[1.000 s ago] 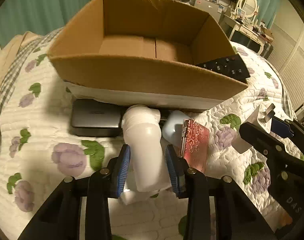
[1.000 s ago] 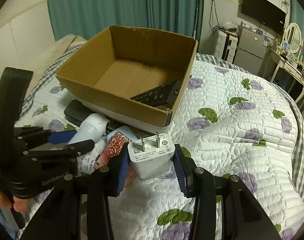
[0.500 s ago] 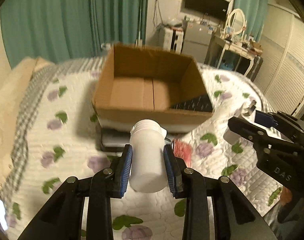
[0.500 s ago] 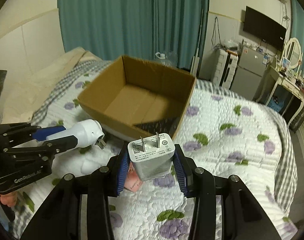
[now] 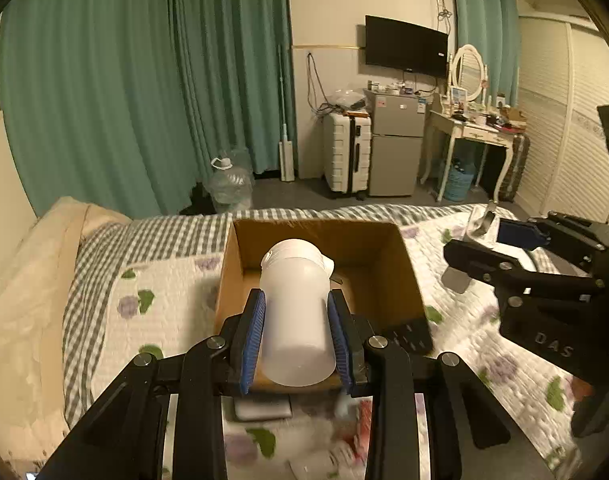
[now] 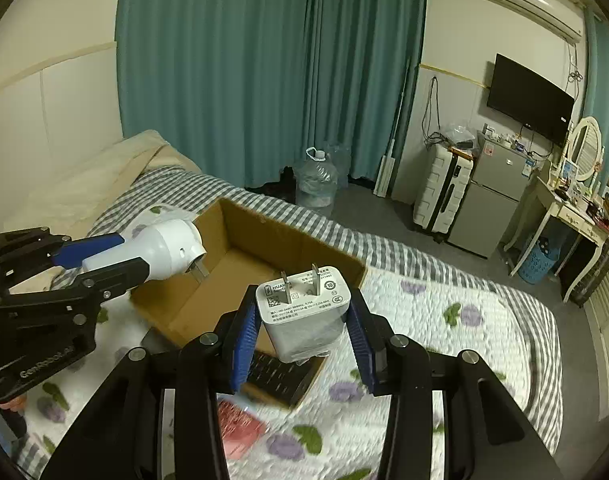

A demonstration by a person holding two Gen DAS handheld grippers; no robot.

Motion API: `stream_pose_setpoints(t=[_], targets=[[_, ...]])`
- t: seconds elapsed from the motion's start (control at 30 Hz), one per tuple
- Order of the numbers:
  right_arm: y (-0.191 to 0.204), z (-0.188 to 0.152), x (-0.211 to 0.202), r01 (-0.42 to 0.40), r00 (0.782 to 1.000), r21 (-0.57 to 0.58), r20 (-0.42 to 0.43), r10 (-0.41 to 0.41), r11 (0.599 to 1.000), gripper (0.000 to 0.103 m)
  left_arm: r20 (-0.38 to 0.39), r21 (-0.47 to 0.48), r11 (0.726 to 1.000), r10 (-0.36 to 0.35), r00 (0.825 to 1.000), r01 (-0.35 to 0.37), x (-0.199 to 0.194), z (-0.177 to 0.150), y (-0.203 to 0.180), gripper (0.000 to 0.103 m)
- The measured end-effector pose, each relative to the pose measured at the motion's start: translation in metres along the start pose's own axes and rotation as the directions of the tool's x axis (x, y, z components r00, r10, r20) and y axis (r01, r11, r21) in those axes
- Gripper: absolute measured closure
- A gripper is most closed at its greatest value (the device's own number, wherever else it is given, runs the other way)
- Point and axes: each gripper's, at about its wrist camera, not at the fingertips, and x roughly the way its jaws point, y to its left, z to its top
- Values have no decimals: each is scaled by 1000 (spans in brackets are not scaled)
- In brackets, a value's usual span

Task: Organize rigid objects
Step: 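Grasp the white roll-on bottle with the left gripper and lower it into the box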

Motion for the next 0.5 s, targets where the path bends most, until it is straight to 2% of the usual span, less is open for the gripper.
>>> stream_pose_setpoints(t=[0.13,0.33,0.5], targets=[[-2,2,27,0,1000,-11,-22,0,1000,61,-11,3,1000,8,1000,-8,32,3,0,71],[-4,-13,67,-11,996,-17,-93,9,1000,61,-76,4,1000,17,997,-16,81,-14,0,71],[-7,-18,84,-22,993,-10,-118,20,1000,61,-115,4,1000,21,993,-21,103,-26,1,71]])
